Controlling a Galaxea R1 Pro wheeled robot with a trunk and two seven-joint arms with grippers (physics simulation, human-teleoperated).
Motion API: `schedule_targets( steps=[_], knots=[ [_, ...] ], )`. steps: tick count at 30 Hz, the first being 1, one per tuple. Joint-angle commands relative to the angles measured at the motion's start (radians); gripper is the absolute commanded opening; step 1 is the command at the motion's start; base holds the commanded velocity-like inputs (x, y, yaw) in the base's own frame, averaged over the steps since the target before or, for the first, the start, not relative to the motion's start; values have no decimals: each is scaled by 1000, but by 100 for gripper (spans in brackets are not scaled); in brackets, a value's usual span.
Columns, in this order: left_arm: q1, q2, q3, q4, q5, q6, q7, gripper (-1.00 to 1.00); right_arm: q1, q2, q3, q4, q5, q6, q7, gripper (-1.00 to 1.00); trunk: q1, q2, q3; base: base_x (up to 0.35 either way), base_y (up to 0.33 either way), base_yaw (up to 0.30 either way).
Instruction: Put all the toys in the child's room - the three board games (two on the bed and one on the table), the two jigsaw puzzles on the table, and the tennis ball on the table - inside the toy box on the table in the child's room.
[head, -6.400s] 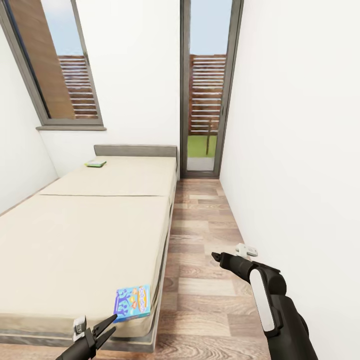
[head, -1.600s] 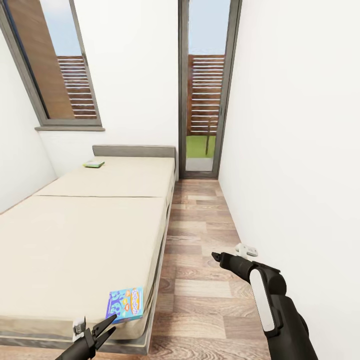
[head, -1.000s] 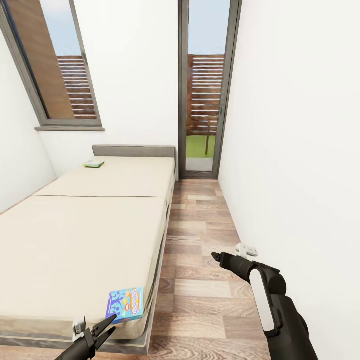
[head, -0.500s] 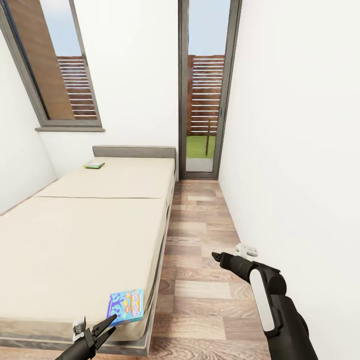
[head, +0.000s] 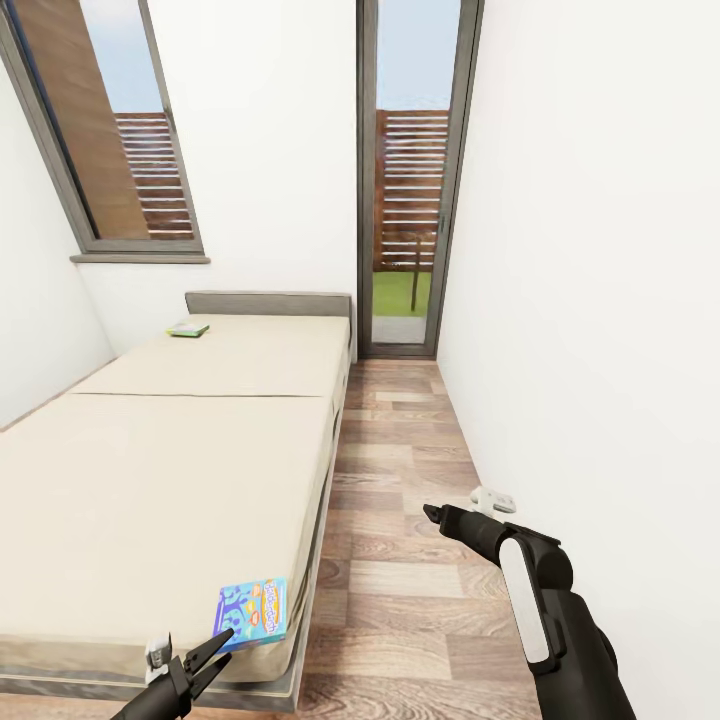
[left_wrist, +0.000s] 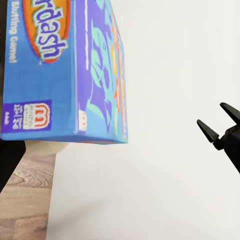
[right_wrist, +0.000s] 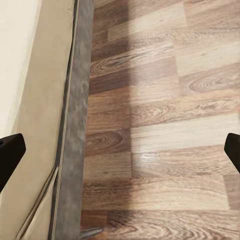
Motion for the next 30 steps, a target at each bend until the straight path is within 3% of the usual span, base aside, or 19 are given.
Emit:
schedule_targets(
  steps=[1,30],
  knots=[
    [-1,0,2,0,1,11,-3,100,-1,1,-2,-1,-2,5,2,100,0,0,-1,0,0,0],
    [1,1,3,0,1,9,-5,100,-1,1,-2,-2,-2,5,2,100,0,0,-1,0,12,0]
  ],
)
